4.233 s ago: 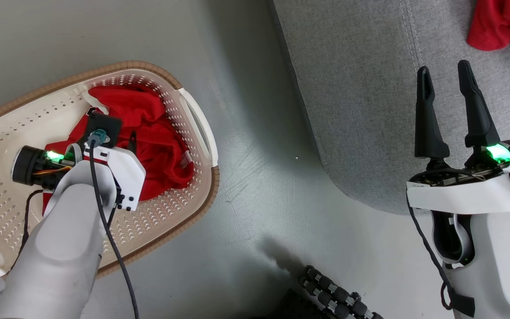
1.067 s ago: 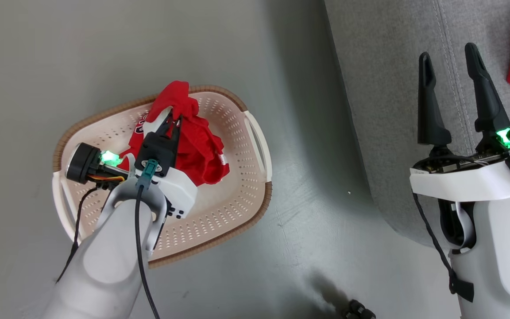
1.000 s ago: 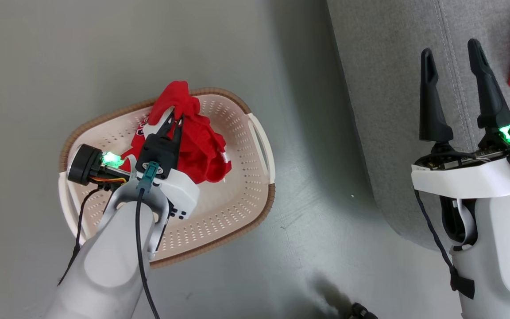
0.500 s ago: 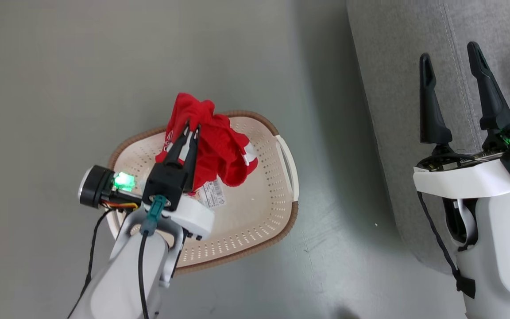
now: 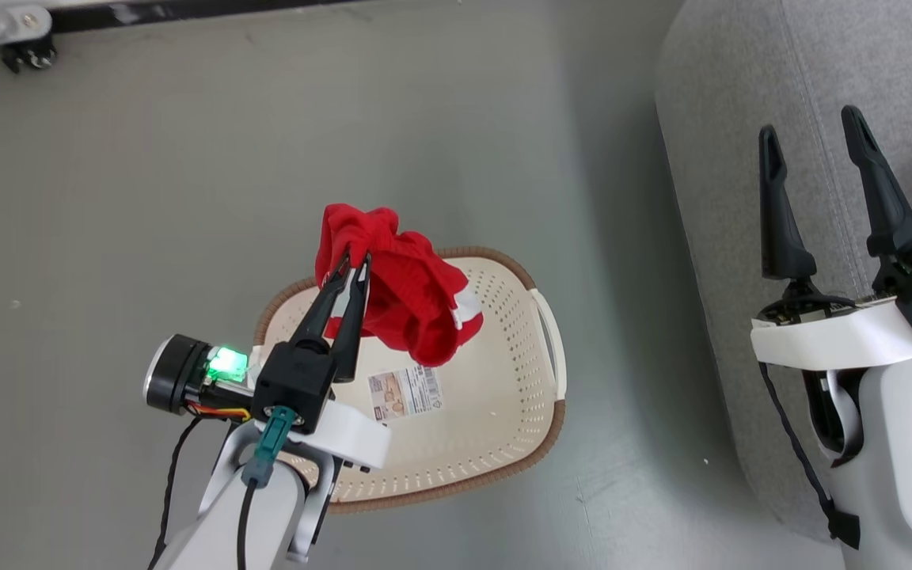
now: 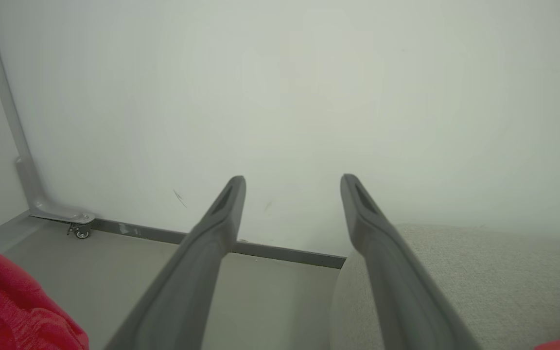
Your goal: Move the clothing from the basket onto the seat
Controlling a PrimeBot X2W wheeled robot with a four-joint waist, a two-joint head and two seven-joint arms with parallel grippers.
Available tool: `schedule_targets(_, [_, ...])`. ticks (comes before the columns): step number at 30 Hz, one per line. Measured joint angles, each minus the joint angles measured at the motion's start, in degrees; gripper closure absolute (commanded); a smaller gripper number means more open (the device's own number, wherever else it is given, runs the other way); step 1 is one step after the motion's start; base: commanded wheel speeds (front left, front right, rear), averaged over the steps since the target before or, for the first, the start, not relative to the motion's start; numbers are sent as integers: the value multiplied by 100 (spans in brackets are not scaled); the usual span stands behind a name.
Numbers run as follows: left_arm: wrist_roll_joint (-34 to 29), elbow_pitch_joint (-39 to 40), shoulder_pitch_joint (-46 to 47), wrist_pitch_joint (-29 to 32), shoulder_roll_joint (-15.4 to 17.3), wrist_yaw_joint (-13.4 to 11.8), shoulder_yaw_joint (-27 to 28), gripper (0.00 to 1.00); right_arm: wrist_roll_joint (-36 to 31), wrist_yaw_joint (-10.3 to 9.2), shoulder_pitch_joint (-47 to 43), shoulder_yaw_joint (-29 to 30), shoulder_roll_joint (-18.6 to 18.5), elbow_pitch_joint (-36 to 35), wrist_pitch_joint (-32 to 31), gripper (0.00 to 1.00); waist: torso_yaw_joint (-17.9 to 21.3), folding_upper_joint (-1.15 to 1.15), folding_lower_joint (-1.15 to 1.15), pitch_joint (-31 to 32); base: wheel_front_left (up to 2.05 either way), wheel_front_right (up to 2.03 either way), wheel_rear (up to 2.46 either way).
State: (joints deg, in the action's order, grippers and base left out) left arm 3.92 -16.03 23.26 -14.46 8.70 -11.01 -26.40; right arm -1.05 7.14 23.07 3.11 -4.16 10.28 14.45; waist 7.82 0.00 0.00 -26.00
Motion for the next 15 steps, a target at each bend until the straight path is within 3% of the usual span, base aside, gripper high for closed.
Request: schedule_targets(15, [159,497,-563,0,204,2,42,100,-103,0,-481,227,-59,93,0,0,-247,0,0,785,0,0,0])
